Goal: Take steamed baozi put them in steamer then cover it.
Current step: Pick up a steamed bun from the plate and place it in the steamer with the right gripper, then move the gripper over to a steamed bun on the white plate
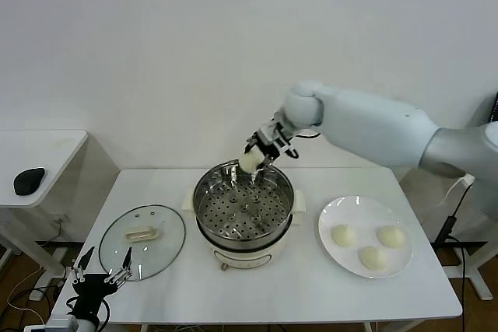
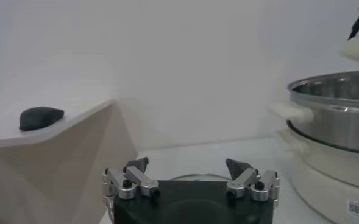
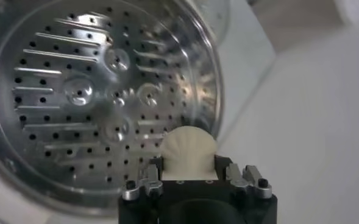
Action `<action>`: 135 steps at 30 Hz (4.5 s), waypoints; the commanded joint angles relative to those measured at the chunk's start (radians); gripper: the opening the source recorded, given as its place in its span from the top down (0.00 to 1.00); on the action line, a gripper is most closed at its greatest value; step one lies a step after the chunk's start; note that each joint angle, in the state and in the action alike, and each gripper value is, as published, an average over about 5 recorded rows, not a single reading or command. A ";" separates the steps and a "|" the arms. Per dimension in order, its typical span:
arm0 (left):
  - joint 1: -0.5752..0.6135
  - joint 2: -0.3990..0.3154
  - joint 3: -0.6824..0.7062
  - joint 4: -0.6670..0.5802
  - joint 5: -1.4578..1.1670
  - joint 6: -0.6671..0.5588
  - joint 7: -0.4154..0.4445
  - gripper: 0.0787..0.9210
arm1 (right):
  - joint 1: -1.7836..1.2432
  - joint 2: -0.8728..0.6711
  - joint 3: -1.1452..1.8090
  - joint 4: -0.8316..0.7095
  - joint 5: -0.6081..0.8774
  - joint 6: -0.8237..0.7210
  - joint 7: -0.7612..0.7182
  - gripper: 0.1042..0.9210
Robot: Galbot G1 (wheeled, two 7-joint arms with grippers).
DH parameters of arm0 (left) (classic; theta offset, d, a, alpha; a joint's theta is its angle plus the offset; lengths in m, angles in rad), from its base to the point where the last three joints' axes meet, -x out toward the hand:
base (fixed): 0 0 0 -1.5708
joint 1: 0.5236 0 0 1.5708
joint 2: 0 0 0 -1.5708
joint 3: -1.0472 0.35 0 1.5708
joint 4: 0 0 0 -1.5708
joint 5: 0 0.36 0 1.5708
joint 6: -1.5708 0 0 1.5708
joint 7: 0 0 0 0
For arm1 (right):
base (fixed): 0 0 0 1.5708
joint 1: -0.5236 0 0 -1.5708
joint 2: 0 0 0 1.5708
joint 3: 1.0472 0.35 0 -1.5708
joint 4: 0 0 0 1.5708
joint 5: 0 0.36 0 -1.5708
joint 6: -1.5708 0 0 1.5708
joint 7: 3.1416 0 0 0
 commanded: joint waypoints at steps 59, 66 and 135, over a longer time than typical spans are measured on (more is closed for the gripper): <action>-0.001 0.011 -0.026 0.004 0.000 0.013 0.010 0.12 | -0.130 -0.822 0.092 0.501 0.033 -0.497 -0.108 0.12; 0.008 0.006 -0.029 0.006 0.009 0.015 0.012 0.12 | -0.403 -0.828 0.286 0.431 -0.072 -0.495 -0.087 0.12; 0.021 -0.004 -0.050 0.015 0.020 0.009 0.012 0.12 | -0.481 -0.577 0.400 0.216 -0.135 -0.506 -0.088 0.53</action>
